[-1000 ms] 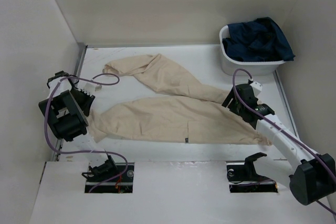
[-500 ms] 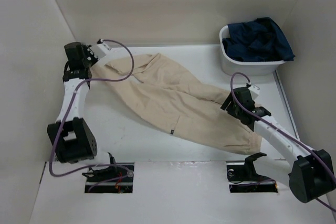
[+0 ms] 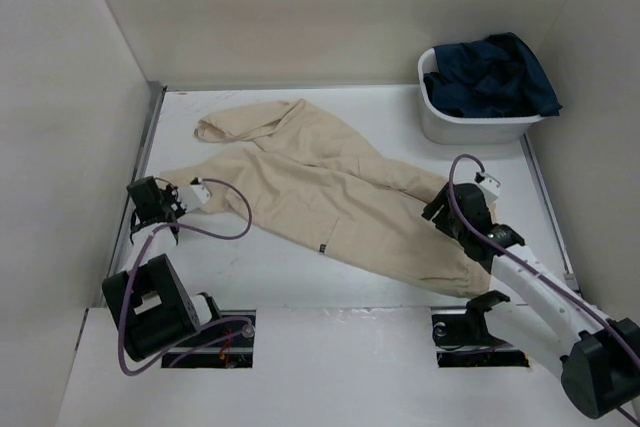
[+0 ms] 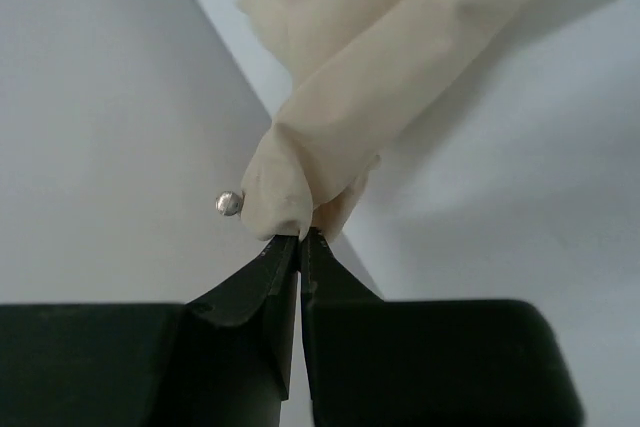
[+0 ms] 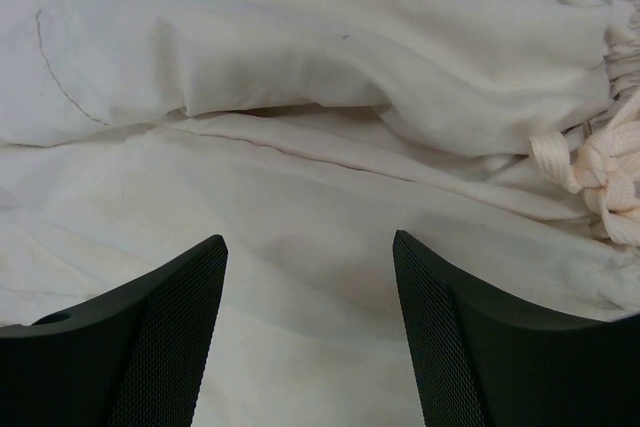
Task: Fold and stack the trousers
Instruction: Flatten the trousers out
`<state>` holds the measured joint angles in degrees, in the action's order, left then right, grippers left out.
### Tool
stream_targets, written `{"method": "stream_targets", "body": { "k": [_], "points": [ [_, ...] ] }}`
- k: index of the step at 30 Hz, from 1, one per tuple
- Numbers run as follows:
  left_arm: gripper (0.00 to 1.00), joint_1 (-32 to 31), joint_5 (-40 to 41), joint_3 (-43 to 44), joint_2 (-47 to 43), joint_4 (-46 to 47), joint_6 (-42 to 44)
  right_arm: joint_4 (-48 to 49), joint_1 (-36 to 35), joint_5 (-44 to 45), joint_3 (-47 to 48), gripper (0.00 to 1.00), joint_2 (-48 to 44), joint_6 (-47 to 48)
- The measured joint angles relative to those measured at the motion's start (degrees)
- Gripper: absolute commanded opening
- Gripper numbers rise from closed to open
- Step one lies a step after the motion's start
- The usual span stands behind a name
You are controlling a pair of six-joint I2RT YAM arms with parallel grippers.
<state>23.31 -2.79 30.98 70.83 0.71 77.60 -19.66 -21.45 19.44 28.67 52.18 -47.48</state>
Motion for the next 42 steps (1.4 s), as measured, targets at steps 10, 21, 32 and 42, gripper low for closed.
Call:
{"method": "stream_targets", "body": {
  "k": [10, 21, 32, 42],
  "points": [
    [0.03, 10.34, 0.90, -3.85, 1.64, 8.26, 7.32, -17.27, 2.10, 4.04, 1.97, 0.75, -8.17, -4.24],
    [0.04, 17.14, -1.33, -3.10, 1.70, 10.23, 8.79, -34.36, -16.41, 1.18, 2.25, 0.76, -6.38, -27.58],
    [0.04, 20.09, -1.95, -3.10, 4.79, 9.99, 9.01, -36.94, -18.91, -1.88, 1.11, 0.59, 4.22, -42.29],
    [0.03, 19.65, -2.10, -3.06, 4.98, 9.57, 9.57, -37.44, -8.41, -4.90, 0.66, 0.00, 3.28, -40.44]
  ]
}}
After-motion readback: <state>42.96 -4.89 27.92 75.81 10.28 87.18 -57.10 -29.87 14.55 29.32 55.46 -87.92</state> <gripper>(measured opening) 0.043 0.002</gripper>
